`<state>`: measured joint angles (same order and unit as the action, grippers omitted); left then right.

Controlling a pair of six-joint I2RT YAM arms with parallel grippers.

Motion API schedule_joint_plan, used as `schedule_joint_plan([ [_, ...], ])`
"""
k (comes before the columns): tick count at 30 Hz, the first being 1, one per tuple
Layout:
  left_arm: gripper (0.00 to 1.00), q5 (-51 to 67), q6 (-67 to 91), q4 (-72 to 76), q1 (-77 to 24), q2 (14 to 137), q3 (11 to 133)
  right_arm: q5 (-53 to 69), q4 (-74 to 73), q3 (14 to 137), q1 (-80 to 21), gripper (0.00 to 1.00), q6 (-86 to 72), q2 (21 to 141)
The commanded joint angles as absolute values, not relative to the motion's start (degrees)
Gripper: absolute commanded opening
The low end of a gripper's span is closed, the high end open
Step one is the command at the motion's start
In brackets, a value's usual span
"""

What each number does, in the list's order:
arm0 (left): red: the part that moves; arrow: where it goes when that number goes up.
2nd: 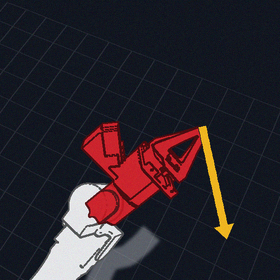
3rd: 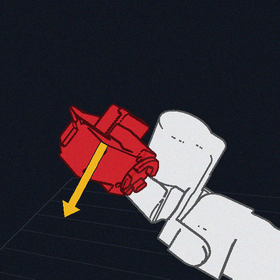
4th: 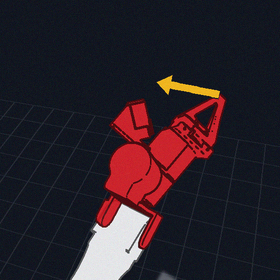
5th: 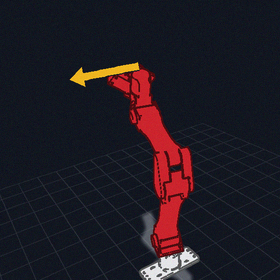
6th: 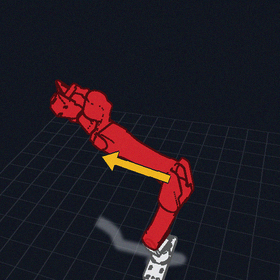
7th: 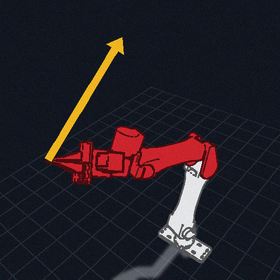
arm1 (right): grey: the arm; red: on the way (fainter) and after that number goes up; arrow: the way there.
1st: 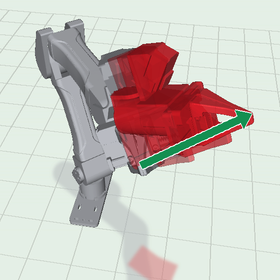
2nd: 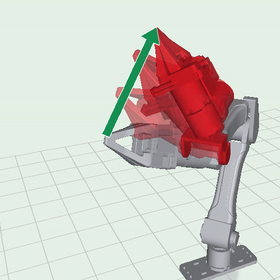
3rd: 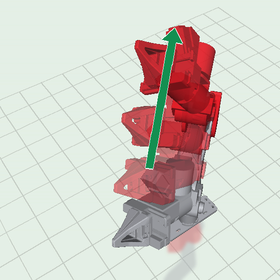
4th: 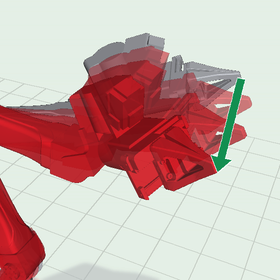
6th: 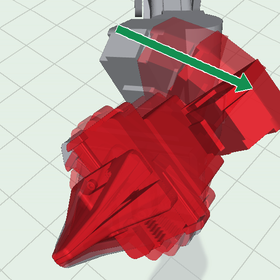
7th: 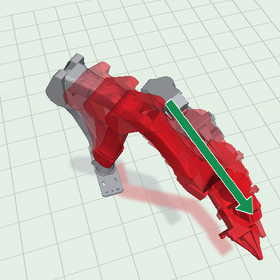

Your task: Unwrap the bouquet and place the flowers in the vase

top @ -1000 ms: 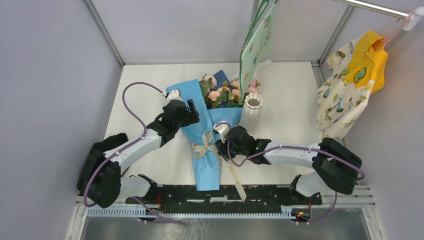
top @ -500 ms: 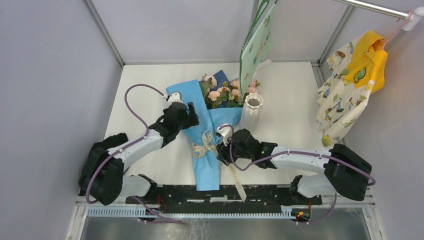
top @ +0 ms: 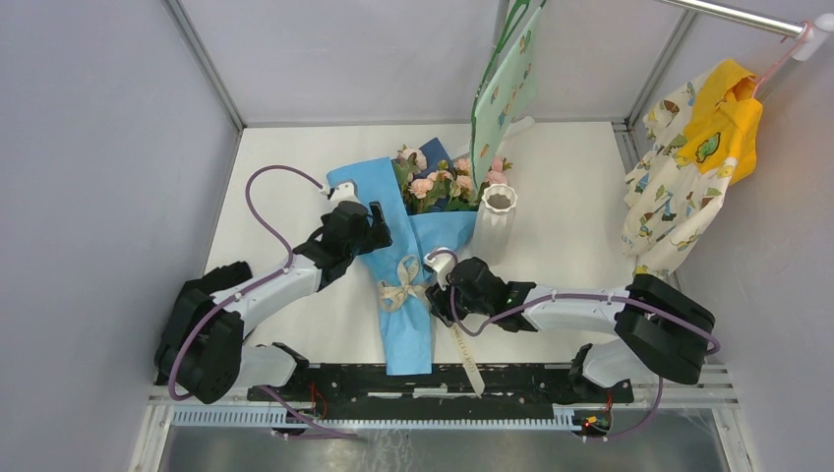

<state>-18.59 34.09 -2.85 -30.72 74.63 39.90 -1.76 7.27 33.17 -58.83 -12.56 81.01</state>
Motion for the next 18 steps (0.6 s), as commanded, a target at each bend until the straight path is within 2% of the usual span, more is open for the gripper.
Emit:
schedule_joint_plan([
  [1, 0.91, -20.41, 34.71, -0.26, -31.13, 74.93, 40.03, -2.12, 12.54, 32.01, -59.03, 0.57, -12.48, 82.77],
  [4, 0.91, -20.39, 34.97, -0.24, -31.25, 75.89, 40.21, -0.78, 14.39, 32.10, -59.01, 0.55, -13.16, 84.66],
  [6, 0.91, -20.46, 35.07, -0.26, -31.39, 76.30, 40.14, -0.30, 15.15, 32.67, -58.98, 0.48, -13.36, 85.82],
  [7, 0.91, -20.60, 35.19, -0.25, -31.36, 76.60, 40.11, -0.18, 15.28, 33.05, -58.99, 0.43, -13.40, 86.38],
  [11, 0.91, -20.50, 35.55, 1.65, -31.39, 77.53, 39.94, -0.72, 13.64, 34.91, -58.99, 0.13, -13.03, 86.27],
  [13, 0.91, -20.23, 35.66, 2.11, -31.47, 78.12, 39.98, -1.65, 12.23, 35.31, -58.98, 0.03, -12.76, 84.45],
  [14, 0.91, -20.07, 35.68, 2.37, -31.49, 78.34, 39.87, -2.40, 11.32, 35.46, -59.00, 0.00, -12.63, 83.37],
  [18, 0.90, -19.52, 36.13, 3.16, -31.51, 80.71, 40.16, -5.76, 7.70, 35.86, -59.05, 0.00, -11.85, 76.96],
])
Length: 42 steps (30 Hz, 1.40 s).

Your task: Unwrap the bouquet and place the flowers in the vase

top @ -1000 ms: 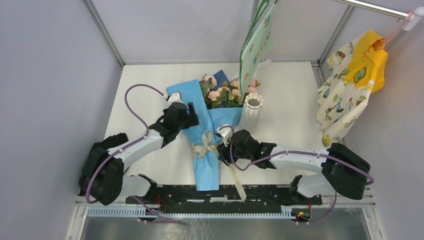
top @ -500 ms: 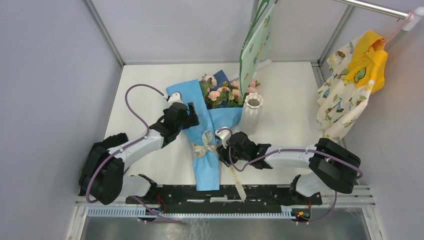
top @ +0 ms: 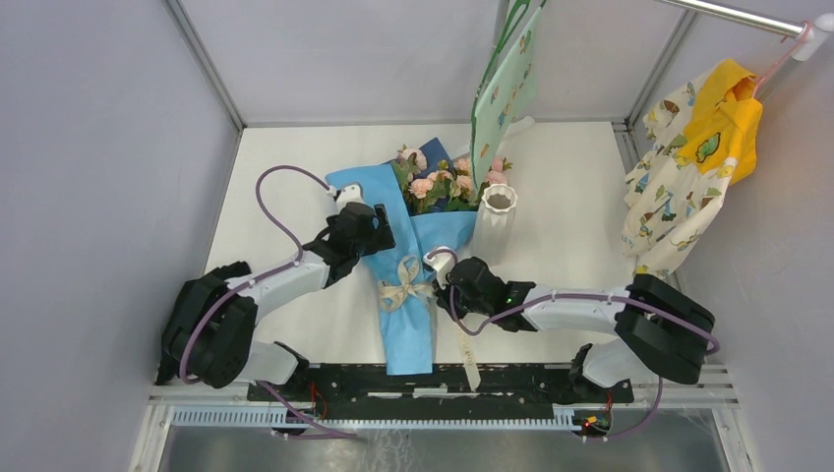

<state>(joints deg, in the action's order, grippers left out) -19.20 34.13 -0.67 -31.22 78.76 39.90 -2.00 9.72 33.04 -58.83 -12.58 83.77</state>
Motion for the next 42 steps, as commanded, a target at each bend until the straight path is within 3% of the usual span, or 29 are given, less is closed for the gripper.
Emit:
schedule_joint_plan([
  [1, 0.90, -19.44, 36.43, 3.16, -31.56, 81.61, 40.33, -6.72, 6.91, 35.94, -59.03, 0.00, -11.61, 75.02],
  [18, 0.90, -17.93, 39.55, 2.24, -31.62, 95.85, 44.12, -20.01, -6.98, 41.36, -59.04, 0.00, -8.25, 50.99],
  [25, 0.90, -17.31, 39.51, 3.57, -31.66, 97.20, 43.72, -22.00, -9.88, 42.92, -58.98, 0.00, -7.08, 47.59],
  [35, 0.91, -17.84, 35.70, -6.65, -37.69, 72.16, 44.88, -19.62, -4.08, 39.70, -58.95, 0.00, -6.47, 54.32],
  [42, 0.85, -4.58, 36.07, -13.07, -40.99, 55.49, 42.26, -21.08, -2.20, 41.63, -58.97, 0.00, -4.94, 60.63],
])
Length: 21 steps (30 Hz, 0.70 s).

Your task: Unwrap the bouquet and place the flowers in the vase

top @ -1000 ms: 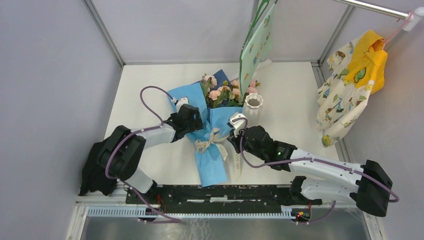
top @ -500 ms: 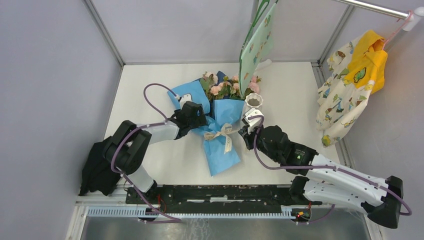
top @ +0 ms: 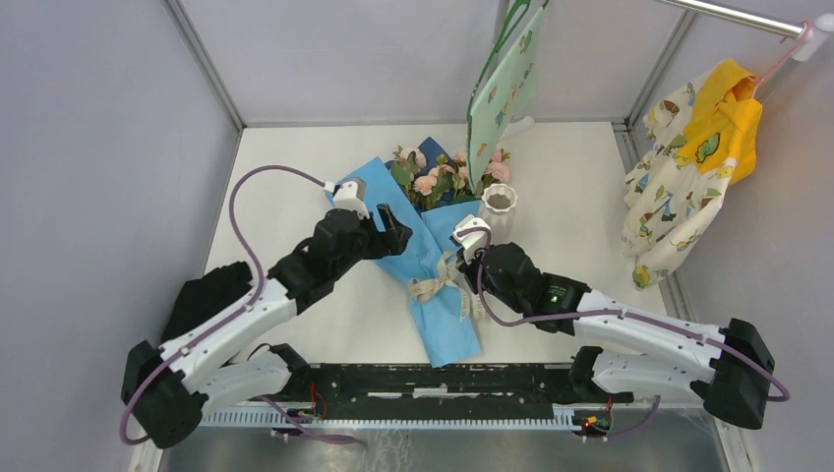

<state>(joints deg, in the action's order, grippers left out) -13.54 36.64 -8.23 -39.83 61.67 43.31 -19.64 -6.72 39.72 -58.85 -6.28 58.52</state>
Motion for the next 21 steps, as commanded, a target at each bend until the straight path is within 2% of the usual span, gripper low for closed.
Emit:
schedule_joint_plan([
  [1, 0.84, -2.39, 36.23, -13.64, -41.15, 53.60, 41.75, -21.10, -1.97, 41.90, -58.96, 0.00, -4.96, 61.26],
  [5, 0.83, 4.69, 36.08, -14.18, -42.44, 47.07, 39.11, -22.38, -1.32, 42.96, -58.96, 0.00, -4.63, 62.94],
  [11, 0.74, 10.18, 36.21, -9.77, -44.96, 43.92, 34.89, -22.72, -0.40, 44.87, -58.15, 0.00, -4.94, 64.70],
  [15, 0.75, 3.99, 36.21, -6.60, -52.52, 46.36, 33.62, -20.83, 1.08, 46.59, -57.57, 0.00, -4.91, 65.87],
  [21, 0.80, -6.69, 35.20, -2.04, -62.90, 57.71, 36.46, -16.26, 1.85, 49.44, -57.22, 0.00, -5.36, 67.91],
])
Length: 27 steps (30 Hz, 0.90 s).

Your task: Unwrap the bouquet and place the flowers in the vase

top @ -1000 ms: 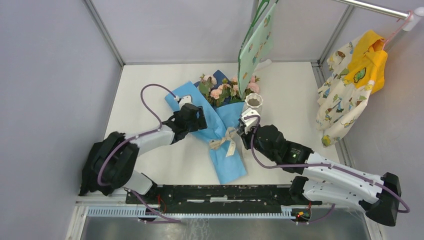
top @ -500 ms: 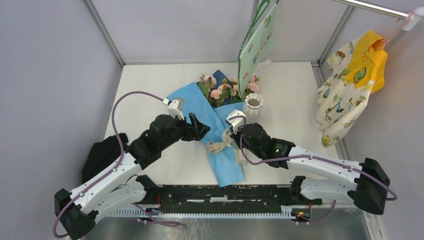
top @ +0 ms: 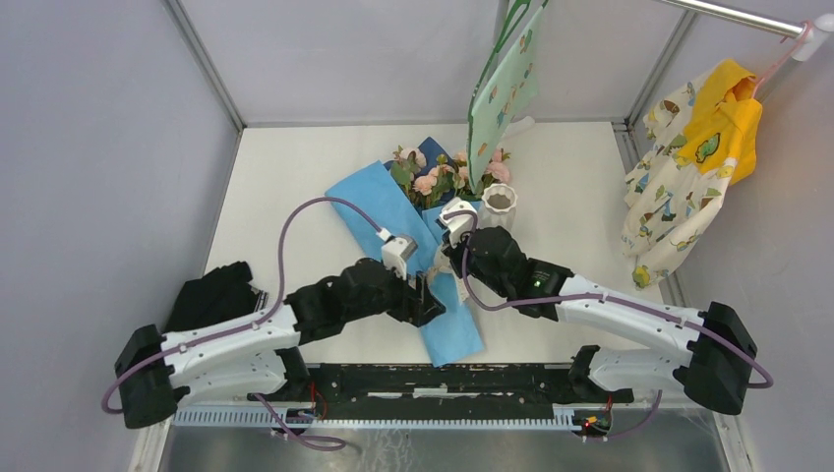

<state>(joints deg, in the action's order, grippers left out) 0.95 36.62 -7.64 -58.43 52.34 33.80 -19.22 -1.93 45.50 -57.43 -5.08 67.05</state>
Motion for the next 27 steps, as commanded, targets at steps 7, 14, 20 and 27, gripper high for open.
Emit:
schedule_joint_plan([
  [7, 0.87, -14.01, 35.02, 1.22, -64.84, 61.41, 36.61, -14.30, 1.58, 49.75, -57.22, 0.00, -5.45, 67.02],
  [14, 0.89, -18.50, 37.15, 2.54, -64.99, 58.48, 35.54, -13.74, 1.40, 49.33, -57.22, 0.00, -5.55, 67.14],
  [20, 0.92, -20.58, 37.97, 6.31, -64.98, 59.60, 35.20, -12.73, 1.66, 48.80, -57.21, 0.00, -5.75, 66.71],
  [27, 0.89, -17.51, 37.87, 8.45, -64.95, 66.55, 38.52, -11.54, 2.11, 49.00, -57.21, 0.00, -6.01, 66.47],
])
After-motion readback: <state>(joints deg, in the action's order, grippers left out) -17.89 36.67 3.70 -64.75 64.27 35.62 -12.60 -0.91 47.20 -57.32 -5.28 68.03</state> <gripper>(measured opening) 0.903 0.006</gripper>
